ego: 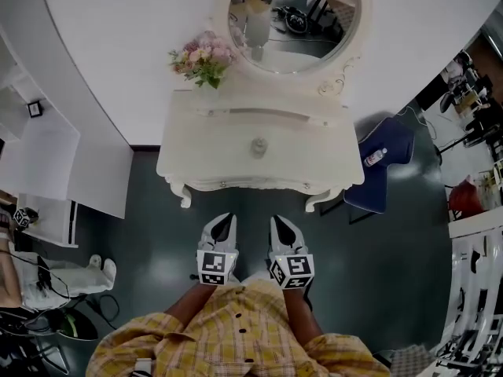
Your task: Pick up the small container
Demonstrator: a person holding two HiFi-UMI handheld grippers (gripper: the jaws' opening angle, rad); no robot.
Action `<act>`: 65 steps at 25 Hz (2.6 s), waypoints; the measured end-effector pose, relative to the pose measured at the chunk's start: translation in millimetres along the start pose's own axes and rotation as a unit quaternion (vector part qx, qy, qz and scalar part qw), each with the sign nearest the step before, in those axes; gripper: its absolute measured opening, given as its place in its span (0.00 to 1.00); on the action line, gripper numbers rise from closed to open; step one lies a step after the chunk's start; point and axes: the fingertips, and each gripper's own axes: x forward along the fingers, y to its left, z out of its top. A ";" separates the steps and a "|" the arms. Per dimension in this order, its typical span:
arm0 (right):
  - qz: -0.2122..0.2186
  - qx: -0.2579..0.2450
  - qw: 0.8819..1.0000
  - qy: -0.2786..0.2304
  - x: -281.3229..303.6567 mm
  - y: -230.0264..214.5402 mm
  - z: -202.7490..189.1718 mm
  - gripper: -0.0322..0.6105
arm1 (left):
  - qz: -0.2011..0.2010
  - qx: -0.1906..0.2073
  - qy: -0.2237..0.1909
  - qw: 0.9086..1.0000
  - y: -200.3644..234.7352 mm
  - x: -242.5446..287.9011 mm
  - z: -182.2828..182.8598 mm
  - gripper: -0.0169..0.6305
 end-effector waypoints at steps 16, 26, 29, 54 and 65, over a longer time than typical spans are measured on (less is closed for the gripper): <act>-0.014 -0.003 1.000 -0.005 43.1 -32.0 8.8 0.05 | -0.005 -0.010 0.001 1.000 13.8 52.7 5.8 0.03; 0.005 0.008 1.000 0.003 103.1 -65.0 20.0 0.05 | 0.005 0.006 0.014 1.000 29.2 109.8 19.7 0.03; 0.016 0.011 1.000 0.013 124.0 -75.0 20.3 0.05 | 0.010 0.008 0.020 1.000 35.0 128.8 22.2 0.03; 0.067 -0.006 0.993 0.101 247.2 -134.5 -38.8 0.20 | 0.063 -0.008 0.068 0.996 70.1 233.2 4.7 0.03; 0.109 -0.016 0.986 0.124 282.7 -135.3 -70.9 0.42 | 0.085 -0.017 0.074 0.993 72.0 251.7 -5.2 0.03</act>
